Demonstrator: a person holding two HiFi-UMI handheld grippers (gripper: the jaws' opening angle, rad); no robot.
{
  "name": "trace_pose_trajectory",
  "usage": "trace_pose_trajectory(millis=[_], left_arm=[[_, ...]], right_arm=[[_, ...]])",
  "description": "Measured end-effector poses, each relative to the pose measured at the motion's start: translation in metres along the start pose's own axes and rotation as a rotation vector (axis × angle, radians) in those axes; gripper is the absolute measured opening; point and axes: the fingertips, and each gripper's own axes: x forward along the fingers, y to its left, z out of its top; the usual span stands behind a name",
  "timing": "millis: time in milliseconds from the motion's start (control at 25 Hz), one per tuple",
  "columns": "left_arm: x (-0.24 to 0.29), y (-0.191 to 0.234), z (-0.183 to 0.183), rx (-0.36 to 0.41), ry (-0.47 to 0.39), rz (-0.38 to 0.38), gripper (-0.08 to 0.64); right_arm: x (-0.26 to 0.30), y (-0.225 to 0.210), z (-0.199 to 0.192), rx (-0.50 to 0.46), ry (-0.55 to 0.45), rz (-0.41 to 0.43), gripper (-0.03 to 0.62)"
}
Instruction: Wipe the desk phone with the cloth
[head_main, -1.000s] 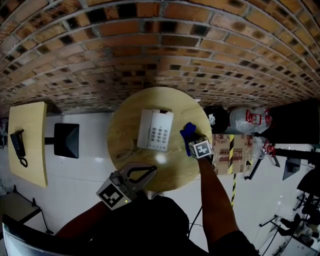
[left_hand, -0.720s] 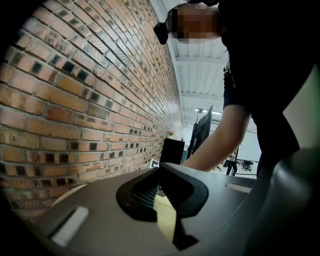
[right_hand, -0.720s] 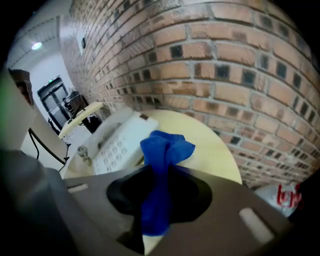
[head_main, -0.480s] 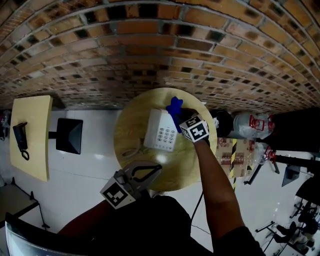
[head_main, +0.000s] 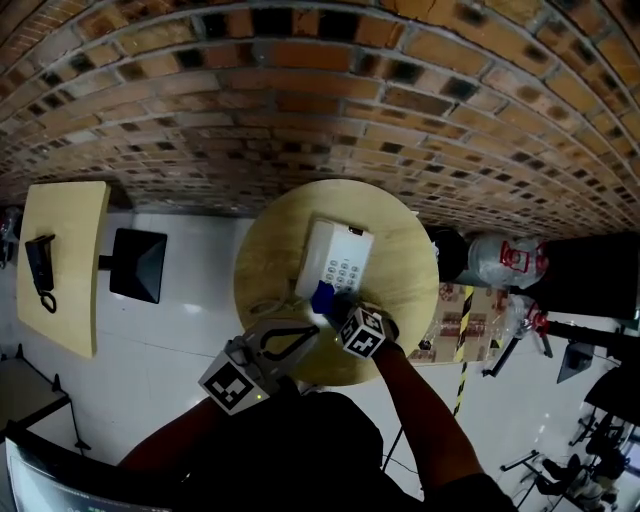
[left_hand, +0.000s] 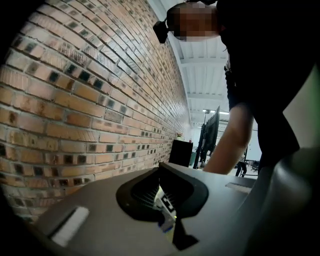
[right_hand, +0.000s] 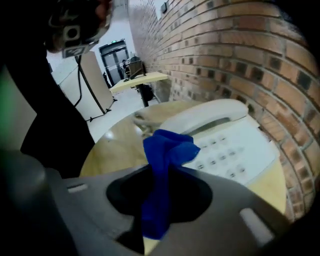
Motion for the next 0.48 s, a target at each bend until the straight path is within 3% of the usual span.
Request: trace_pose_trajectory(millis=[120, 200, 480], left_arm=[[-0.001, 0.007, 0.001, -0.037, -0.003, 0.016, -0.012], [-0.002, 0.011, 0.003, -0.03, -0.009, 0.015, -0.012], [-0.008, 0.014, 0.005, -0.019, -0.005, 0.021, -0.012]], right_arm=[[0.002, 0.035, -0.012, 0.025, 0.0, 0.042, 0.092], [-0.007, 0.022, -0.006, 0.077, -0.04, 0.014, 0.092], [-0.051, -0.127, 0.08, 0.179, -0.225, -0.184, 0.092]])
